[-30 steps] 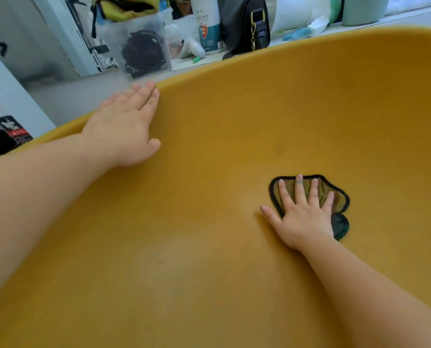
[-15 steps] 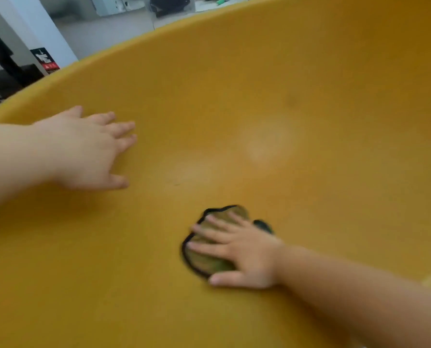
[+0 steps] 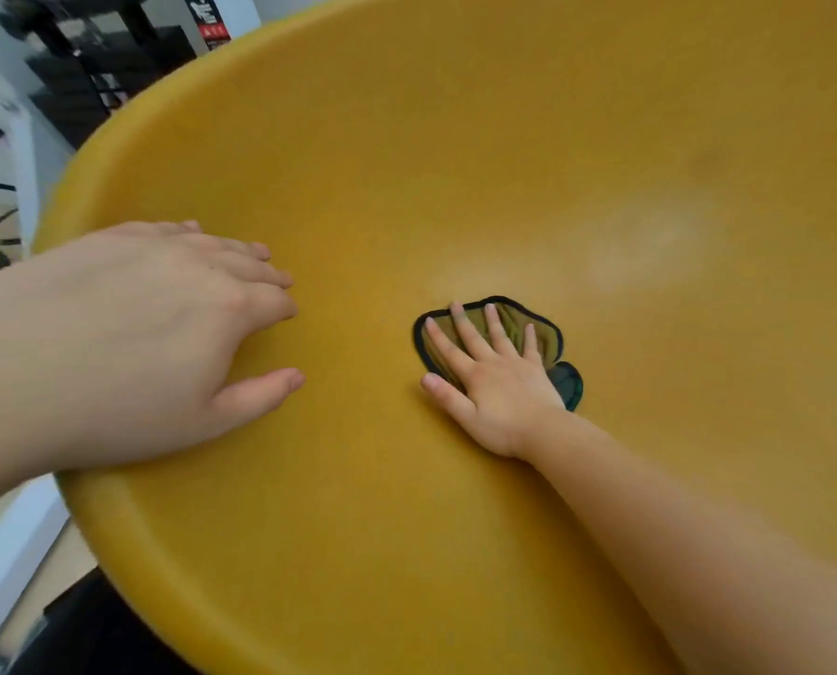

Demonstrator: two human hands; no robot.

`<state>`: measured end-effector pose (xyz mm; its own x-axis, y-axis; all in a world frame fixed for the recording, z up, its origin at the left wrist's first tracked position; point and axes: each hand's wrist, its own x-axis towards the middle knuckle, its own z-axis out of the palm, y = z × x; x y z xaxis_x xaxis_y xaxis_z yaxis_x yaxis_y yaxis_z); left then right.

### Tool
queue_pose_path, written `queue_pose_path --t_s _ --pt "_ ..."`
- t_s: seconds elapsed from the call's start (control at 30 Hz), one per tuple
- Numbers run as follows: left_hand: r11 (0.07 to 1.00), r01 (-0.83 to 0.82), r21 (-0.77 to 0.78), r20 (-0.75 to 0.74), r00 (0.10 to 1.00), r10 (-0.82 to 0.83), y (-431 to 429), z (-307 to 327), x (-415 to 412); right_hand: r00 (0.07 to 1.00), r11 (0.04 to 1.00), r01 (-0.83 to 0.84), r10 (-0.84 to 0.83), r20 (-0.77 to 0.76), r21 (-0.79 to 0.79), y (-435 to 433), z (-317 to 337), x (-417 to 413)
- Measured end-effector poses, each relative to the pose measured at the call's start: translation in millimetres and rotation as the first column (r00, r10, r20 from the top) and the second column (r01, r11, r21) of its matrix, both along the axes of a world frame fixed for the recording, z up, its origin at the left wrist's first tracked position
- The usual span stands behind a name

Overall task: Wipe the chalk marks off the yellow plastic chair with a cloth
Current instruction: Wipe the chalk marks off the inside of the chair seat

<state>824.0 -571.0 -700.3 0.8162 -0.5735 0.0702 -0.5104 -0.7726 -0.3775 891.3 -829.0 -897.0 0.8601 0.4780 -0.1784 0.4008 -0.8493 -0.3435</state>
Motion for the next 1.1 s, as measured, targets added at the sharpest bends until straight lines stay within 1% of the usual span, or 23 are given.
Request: queue_pose_path --t_s 0.07,0.13,0.2,0.23,0.27,0.3,0.37,0.4,0.43,0.5,0.6,0.63,0.67,0.73,0.8,0.87,0.93,0.97,1.0,1.03,1.07,1.1 --pt "0.998 0.001 0.065 -0.041 0.999 0.001 12 6 5 0.992 0.989 -0.124 0.122 0.024 0.081 33 5 -12" --pt "0.995 -0.016 0.102 -0.085 0.996 0.025 28 11 13 0.975 0.971 -0.217 0.211 0.066 0.103 43 5 -14" --pt "0.994 -0.019 0.112 -0.102 0.994 0.030 42 16 27 0.955 0.957 -0.283 0.277 0.105 0.055 34 -1 -5" --pt "0.993 -0.018 0.119 -0.099 0.995 0.030 48 18 35 0.951 0.958 -0.288 0.284 0.121 0.013 25 -5 4" --pt "0.992 -0.014 0.128 -0.096 0.995 0.027 53 20 43 0.955 0.965 -0.260 0.262 0.136 -0.033 13 -9 15" --pt "0.991 -0.007 0.134 -0.096 0.995 0.020 56 22 52 0.967 0.977 -0.196 0.207 0.148 -0.084 -2 -13 27" --pt "0.991 0.000 0.135 -0.078 0.997 0.010 64 24 68 0.980 0.984 0.021 0.014 0.199 -0.175 -36 -18 52" --pt "0.991 0.003 0.136 -0.057 0.998 0.005 67 25 76 0.967 0.970 0.139 -0.090 0.237 -0.200 -51 -19 61" --pt "0.991 0.001 0.136 -0.035 0.999 0.003 70 26 83 0.947 0.948 0.238 -0.178 0.267 -0.212 -63 -20 68" --pt "0.989 -0.013 0.148 0.000 1.000 0.013 76 25 96 0.908 0.904 0.371 -0.306 0.285 -0.212 -68 -20 73" --pt "0.980 -0.045 0.196 0.024 0.999 0.041 82 25 110 0.865 0.852 0.490 -0.450 0.220 -0.183 -25 -13 77" --pt "0.978 -0.061 0.199 0.027 0.998 0.057 84 27 113 0.874 0.863 0.478 -0.450 0.182 -0.165 2 -11 76" --pt "0.975 -0.080 0.209 0.038 0.997 0.073 84 27 115 0.902 0.897 0.423 -0.404 0.154 -0.129 32 -10 71" --pt "0.963 -0.129 0.239 0.068 0.991 0.116 81 17 120 0.968 0.974 0.227 -0.224 0.115 -0.014 96 -4 52" --pt "0.962 -0.178 0.205 0.035 0.984 0.174 72 -8 121 0.994 0.995 0.049 -0.057 0.096 0.089 143 6 27" --pt "0.967 -0.181 0.181 -0.025 0.982 0.189 62 -36 113 0.989 0.987 -0.119 0.109 0.101 0.104 155 13 -2" --pt "0.967 -0.197 0.162 -0.037 0.978 0.206 61 -47 99 0.951 0.950 -0.300 0.292 0.103 0.080 130 8 -28" --pt "0.967 -0.218 0.131 -0.028 0.974 0.223 64 -47 91 0.932 0.932 -0.359 0.353 0.085 0.059 109 5 -36" --pt "0.969 -0.224 0.100 -0.003 0.974 0.226 69 -44 84 0.923 0.925 -0.380 0.378 0.065 0.016 85 1 -34" --pt "0.976 -0.208 0.070 0.036 0.978 0.206 75 -42 76 0.931 0.932 -0.358 0.361 0.055 -0.058 61 -3 -24" --pt "0.983 -0.178 0.052 0.083 0.981 0.173 80 -41 67 0.952 0.946 -0.291 0.301 0.061 -0.140 39 -7 -6" --pt "0.987 -0.155 0.035 0.116 0.982 0.150 85 -41 58 0.975 0.960 -0.180 0.203 0.089 -0.216 21 -9 16"
